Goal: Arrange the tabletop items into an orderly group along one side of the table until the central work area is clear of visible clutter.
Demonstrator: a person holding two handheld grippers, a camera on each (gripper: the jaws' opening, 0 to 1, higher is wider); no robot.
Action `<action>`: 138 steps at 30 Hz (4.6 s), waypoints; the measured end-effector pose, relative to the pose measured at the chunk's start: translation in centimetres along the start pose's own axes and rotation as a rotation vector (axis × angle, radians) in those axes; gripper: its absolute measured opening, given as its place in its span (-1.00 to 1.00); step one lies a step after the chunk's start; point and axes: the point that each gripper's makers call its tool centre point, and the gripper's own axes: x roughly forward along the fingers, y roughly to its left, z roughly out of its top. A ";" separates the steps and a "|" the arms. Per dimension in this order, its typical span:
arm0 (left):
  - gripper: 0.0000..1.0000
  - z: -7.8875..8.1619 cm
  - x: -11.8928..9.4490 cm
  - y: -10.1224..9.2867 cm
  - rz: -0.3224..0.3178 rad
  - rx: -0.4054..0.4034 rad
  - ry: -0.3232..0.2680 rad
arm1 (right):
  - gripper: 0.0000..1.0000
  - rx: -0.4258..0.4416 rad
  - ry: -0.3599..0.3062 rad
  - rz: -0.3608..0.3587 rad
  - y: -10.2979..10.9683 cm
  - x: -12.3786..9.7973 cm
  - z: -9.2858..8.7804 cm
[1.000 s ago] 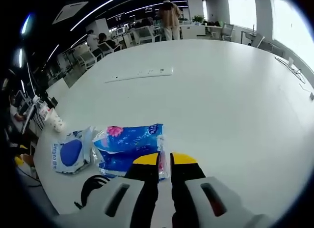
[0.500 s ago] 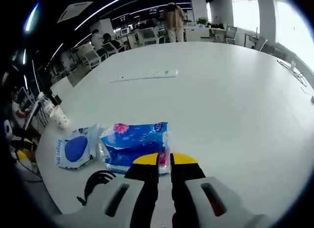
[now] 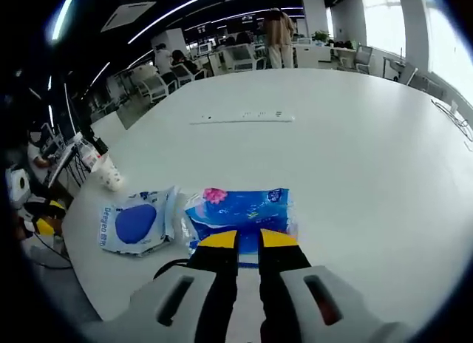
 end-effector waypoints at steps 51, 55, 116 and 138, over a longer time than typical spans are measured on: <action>-0.16 -2.4 7.5 1.2 -0.022 -0.123 0.068 | -0.62 -0.256 0.140 0.264 9.2 5.6 -1.7; -0.17 -2.8 8.1 1.3 -0.022 -0.134 0.080 | -0.62 -0.258 0.146 0.264 9.3 5.9 -1.7; -1.00 -3.0 9.4 1.6 0.054 -0.287 0.091 | -1.00 -0.221 0.109 0.238 10.0 5.8 -2.9; -1.00 2.2 10.3 3.3 0.073 -0.261 0.023 | -1.00 -0.199 0.043 0.236 10.2 5.1 -0.9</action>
